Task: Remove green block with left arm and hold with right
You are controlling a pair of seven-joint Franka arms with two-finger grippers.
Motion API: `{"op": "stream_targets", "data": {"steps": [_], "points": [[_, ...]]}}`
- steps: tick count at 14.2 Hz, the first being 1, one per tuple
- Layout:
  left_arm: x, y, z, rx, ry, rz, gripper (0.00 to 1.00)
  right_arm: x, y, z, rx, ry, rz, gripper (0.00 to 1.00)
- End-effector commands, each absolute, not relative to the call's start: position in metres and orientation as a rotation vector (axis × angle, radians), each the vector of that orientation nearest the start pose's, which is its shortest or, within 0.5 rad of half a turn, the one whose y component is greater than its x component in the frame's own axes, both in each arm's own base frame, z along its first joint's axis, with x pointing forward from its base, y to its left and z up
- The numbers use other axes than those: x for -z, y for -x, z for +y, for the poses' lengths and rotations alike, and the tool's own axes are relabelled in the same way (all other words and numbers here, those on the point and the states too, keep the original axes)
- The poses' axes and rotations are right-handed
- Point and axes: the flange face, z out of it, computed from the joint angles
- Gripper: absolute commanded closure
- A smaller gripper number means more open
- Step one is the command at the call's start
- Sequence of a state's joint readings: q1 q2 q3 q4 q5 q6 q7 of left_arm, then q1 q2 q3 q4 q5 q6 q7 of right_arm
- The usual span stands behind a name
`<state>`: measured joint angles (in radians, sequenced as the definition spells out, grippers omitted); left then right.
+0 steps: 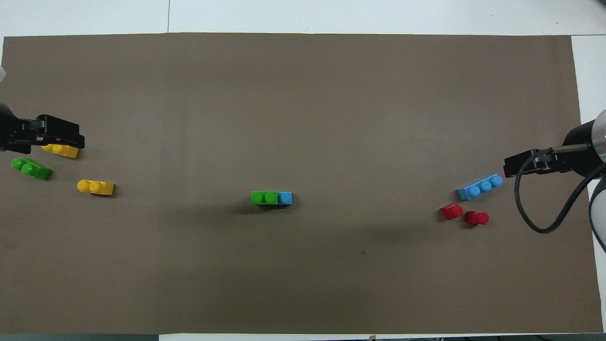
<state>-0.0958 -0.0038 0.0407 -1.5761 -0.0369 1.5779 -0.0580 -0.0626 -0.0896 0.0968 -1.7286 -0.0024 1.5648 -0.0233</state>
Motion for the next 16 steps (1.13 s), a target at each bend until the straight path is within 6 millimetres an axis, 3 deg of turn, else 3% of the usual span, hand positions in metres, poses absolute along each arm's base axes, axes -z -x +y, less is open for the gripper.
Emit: {"op": "stream_targets", "data": {"steps": [1, 10, 16], "points": [[-0.63, -0.548, -0.032, 0.026, 3.189, 0.0, 0.0, -0.598, -0.519, 0.02, -0.139, 3.153, -0.079, 0.0], [-0.63, -0.547, -0.031, 0.014, 3.186, -0.002, 0.0, -0.599, -0.523, 0.03, -0.085, 3.15, -0.093, 0.02], [-0.633, -0.546, -0.033, 0.026, 3.188, 0.003, 0.0, -0.575, -0.532, 0.049, 0.001, 3.061, 0.319, 0.03]]}}
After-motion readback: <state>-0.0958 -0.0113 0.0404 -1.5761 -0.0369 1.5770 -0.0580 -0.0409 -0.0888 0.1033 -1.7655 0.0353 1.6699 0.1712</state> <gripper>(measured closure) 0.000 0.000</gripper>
